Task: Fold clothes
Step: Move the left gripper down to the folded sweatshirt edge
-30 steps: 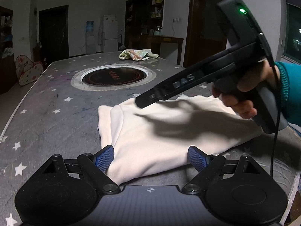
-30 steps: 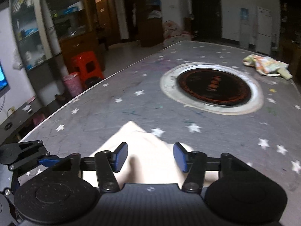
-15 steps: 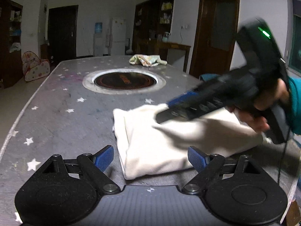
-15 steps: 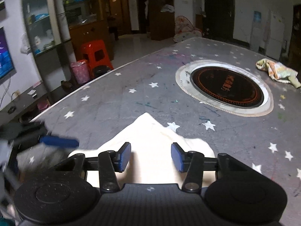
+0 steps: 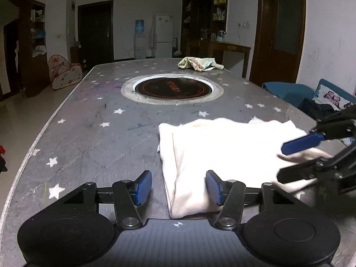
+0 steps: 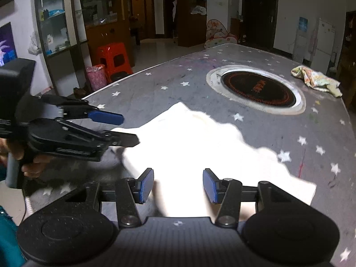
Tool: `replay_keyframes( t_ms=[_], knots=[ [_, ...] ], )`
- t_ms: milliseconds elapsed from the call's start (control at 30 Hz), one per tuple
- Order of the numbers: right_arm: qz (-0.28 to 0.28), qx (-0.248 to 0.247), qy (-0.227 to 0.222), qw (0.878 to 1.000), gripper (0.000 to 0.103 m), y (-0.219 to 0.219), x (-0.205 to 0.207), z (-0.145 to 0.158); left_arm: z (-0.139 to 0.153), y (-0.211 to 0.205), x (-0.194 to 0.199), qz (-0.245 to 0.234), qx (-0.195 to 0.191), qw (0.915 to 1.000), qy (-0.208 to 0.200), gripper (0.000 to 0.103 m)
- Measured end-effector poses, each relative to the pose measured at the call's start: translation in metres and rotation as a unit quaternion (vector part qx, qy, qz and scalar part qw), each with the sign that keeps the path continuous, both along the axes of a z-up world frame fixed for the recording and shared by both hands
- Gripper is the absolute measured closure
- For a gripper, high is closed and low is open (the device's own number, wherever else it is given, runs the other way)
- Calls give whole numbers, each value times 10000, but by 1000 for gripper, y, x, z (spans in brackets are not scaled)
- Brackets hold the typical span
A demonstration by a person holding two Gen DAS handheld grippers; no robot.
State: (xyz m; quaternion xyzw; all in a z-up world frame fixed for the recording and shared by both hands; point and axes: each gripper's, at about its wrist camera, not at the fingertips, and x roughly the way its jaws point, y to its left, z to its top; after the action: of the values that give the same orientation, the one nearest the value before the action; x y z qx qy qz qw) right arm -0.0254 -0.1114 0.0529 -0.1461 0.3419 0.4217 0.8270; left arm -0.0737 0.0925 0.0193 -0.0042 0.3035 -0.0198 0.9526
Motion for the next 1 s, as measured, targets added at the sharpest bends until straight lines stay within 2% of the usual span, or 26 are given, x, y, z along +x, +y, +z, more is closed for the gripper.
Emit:
replay_keyframes(
  t_ms=[167, 333, 567, 700, 867, 933, 1000],
  knots=[
    [-110, -81, 91, 9999, 54, -4, -5, -21, -4, 0, 2, 2, 71, 10000, 46, 45],
    [-375, 302, 135, 9988, 54, -25, -11, -10, -4, 2, 2, 9, 42, 10000, 74, 44],
    [-828, 444, 341, 9950, 55, -53, -9, -17, -3, 2, 3, 12, 8, 9999, 103, 44],
    [-948, 665, 326, 9927, 55, -63, -12, -8, -2, 3, 3, 9, -21, 9999, 121, 43],
    [-1340, 585, 517, 9879, 54, -80, -7, -23, -2, 2, 4, 1, -32, 9999, 132, 43],
    [-1302, 622, 441, 9885, 54, -81, -11, -21, 0, 2, 4, -11, -30, 9999, 153, 43],
    [-1301, 634, 361, 9888, 49, -80, -13, -17, 4, 1, 6, 4, 2, 9999, 159, 40]
  ],
)
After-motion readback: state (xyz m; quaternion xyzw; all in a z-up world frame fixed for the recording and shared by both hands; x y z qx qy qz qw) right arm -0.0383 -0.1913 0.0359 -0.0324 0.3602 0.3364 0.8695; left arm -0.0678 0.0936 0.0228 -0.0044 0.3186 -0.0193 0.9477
